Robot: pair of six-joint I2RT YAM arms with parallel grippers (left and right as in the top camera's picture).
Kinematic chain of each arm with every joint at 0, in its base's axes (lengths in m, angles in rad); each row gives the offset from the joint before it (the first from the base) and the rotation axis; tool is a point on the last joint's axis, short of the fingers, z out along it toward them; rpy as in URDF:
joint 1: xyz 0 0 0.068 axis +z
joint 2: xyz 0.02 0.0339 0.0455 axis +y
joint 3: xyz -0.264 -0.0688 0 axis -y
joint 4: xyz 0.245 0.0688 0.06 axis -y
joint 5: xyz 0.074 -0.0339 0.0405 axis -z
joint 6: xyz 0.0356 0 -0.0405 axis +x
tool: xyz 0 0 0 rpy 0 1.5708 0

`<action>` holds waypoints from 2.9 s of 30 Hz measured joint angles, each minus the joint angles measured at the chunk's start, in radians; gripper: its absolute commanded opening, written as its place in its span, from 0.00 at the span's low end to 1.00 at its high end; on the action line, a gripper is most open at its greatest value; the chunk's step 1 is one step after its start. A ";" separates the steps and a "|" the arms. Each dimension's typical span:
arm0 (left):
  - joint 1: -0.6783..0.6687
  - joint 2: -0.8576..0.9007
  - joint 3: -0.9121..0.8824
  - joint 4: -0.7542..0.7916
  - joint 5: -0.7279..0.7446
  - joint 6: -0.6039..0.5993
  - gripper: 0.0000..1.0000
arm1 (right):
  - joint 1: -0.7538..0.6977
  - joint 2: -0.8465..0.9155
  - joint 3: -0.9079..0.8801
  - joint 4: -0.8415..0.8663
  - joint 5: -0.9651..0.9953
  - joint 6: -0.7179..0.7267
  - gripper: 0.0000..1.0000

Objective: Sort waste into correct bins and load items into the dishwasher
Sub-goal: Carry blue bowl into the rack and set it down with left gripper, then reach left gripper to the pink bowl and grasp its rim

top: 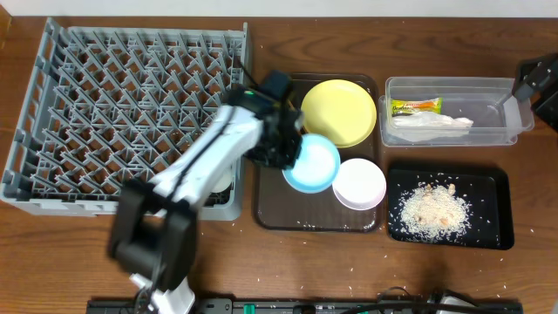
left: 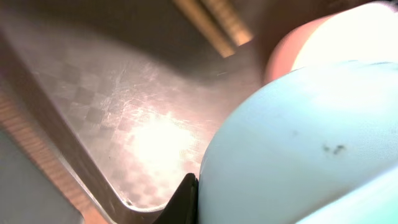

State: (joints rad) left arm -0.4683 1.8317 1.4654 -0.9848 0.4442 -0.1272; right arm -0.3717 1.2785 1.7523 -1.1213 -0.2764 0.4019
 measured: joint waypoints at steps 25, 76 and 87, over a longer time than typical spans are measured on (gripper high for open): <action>0.343 -0.244 0.000 0.255 -1.000 -0.217 0.07 | 0.000 0.000 0.000 -0.042 0.000 0.000 0.99; 0.003 0.147 0.001 0.006 -1.396 -0.312 0.45 | 0.000 0.000 0.000 -0.042 0.000 0.000 0.99; -0.003 0.061 0.010 -0.006 -1.091 -0.241 0.73 | 0.000 0.000 -0.001 -0.042 0.000 0.000 0.99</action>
State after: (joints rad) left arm -0.4717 1.8923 1.4754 -0.9913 -0.6464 -0.3683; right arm -0.3717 1.2785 1.7515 -1.1633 -0.2764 0.4019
